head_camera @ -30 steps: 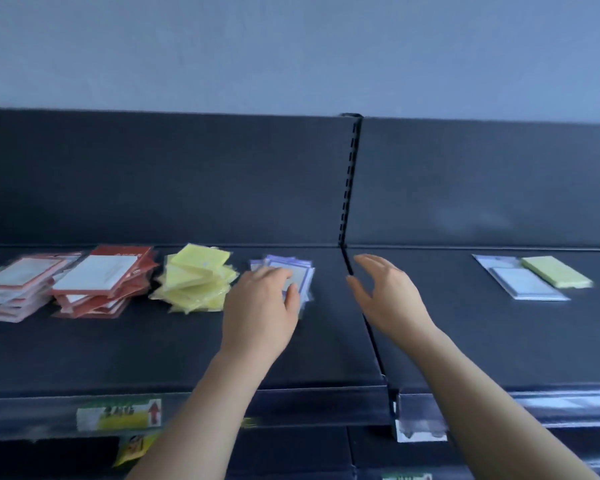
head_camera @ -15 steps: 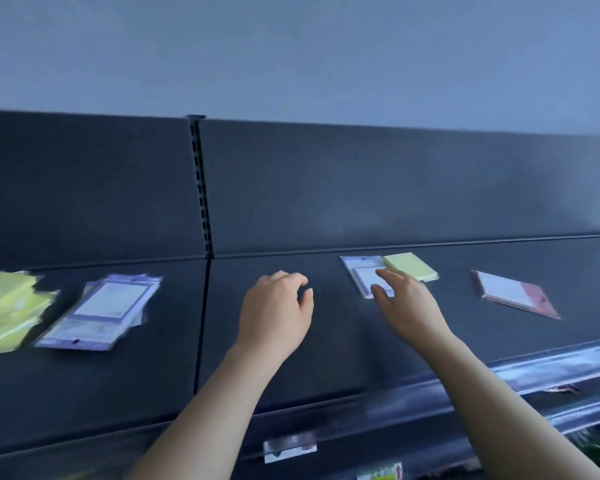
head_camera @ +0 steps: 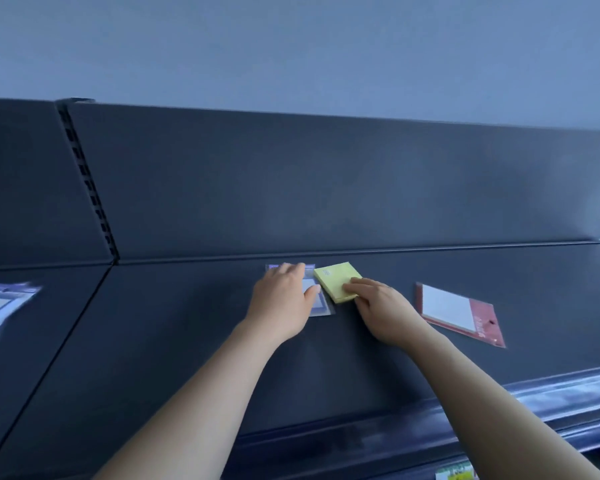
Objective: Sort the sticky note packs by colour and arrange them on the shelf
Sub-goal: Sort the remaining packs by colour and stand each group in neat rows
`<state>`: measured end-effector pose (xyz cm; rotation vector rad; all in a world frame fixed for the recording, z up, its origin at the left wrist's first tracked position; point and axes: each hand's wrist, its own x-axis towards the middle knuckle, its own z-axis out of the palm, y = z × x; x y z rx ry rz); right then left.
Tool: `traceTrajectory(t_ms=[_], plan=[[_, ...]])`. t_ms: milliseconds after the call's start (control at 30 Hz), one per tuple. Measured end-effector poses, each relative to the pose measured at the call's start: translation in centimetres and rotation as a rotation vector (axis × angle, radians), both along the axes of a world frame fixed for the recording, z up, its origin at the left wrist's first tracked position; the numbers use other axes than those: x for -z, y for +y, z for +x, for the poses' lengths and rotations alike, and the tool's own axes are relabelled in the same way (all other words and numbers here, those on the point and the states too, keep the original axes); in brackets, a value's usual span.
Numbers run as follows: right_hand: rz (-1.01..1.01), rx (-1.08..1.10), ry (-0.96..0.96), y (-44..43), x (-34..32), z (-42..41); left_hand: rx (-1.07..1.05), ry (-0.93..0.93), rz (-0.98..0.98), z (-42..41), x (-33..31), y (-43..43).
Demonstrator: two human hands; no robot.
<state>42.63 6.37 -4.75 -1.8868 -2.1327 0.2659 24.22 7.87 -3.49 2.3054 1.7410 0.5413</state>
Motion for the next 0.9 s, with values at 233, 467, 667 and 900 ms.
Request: traceTrajectory(t_ms=[233, 467, 667, 900], plan=[[-0.011, -0.004, 0.131, -1.7, -0.8, 4.1, 0.05, 0.207, -0.164, 4.4, 0.4, 1.4], [-0.22, 0.337, -0.16, -1.8, 0.1, 11.4, -0.02, 0.014, -0.182, 5.5, -0.4, 0.5], [-0.18, 0.424, -0.044, -2.8, -0.2, 11.3, -0.048, -0.317, -0.152, 5.5, -0.4, -1.2], [-0.016, 0.38, 0.054, -3.1, -2.1, 7.0, -0.135, -0.574, -0.069, 2.1, -0.1, -2.9]])
